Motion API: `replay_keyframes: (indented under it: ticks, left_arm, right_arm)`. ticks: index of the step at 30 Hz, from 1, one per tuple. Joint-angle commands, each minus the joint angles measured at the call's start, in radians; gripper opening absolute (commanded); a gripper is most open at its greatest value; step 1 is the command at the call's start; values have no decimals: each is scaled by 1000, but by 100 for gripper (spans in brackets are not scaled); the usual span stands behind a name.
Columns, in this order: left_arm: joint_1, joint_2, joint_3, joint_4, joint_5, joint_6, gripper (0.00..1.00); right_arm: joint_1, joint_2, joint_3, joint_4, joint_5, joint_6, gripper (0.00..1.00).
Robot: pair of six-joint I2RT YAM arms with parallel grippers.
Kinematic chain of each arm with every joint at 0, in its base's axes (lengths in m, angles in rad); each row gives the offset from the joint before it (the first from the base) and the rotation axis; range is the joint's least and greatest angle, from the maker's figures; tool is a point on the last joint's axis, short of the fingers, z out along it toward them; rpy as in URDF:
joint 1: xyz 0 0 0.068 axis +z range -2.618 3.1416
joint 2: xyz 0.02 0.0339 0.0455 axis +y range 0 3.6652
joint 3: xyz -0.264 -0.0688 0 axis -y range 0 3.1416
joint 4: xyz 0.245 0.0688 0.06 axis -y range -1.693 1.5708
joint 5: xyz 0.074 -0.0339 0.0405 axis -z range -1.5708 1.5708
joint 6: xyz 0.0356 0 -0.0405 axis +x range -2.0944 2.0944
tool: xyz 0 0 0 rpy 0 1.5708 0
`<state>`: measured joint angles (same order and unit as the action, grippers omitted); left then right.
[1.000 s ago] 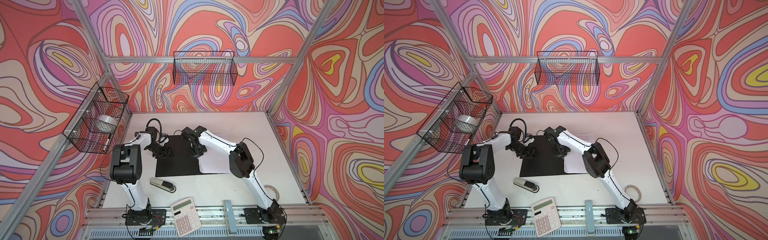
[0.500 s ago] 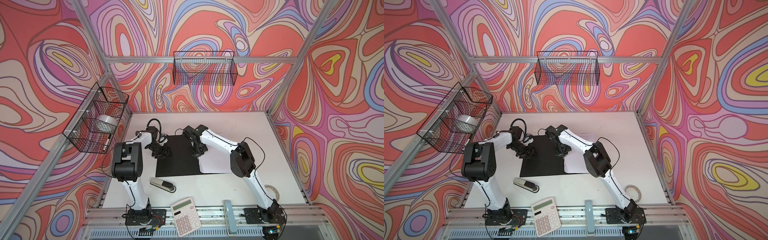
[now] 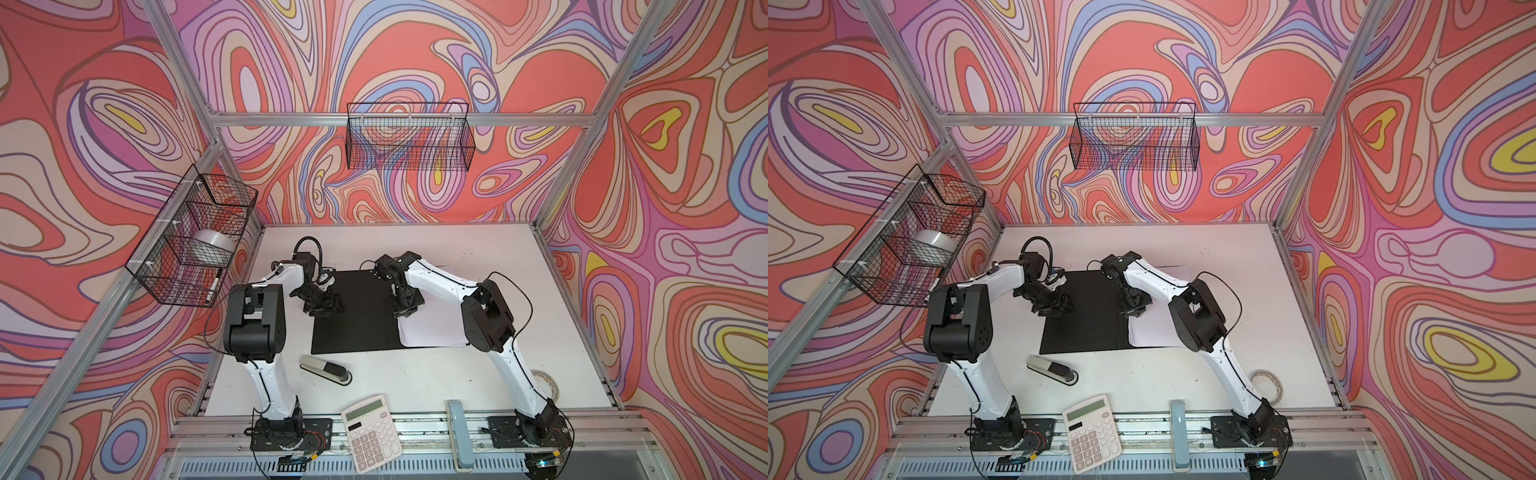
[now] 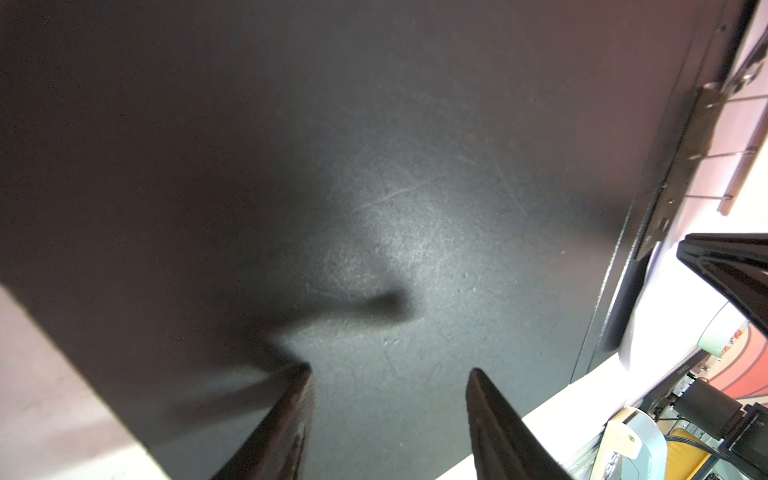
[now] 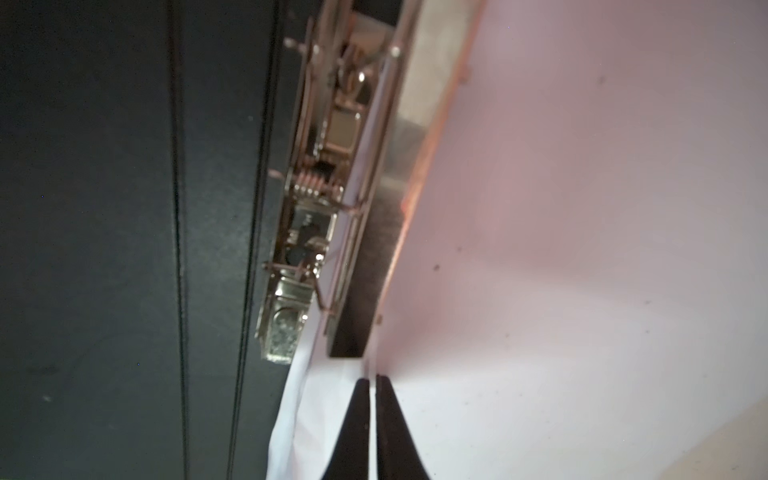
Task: Put the files into the folder
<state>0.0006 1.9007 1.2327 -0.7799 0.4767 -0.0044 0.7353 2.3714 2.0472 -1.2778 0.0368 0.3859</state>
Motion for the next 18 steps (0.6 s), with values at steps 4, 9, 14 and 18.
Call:
replay_keyframes:
  ticks: [4, 9, 14, 18]
  left_arm:
    - [4, 47, 2, -23, -59, 1, 59]
    - [4, 51, 26, -43, -41, -1, 59]
    - [4, 39, 33, -51, -20, 4, 60]
    - [4, 15, 36, -52, 63, 12, 60]
  right_arm:
    - [3, -91, 57, 80, -32, 5, 8]
    - [-23, -104, 198, 15, -25, 7, 12]
    - [-61, -140, 198, 36, -35, 12, 13]
    - [-96, -172, 131, 110, -76, 22, 14]
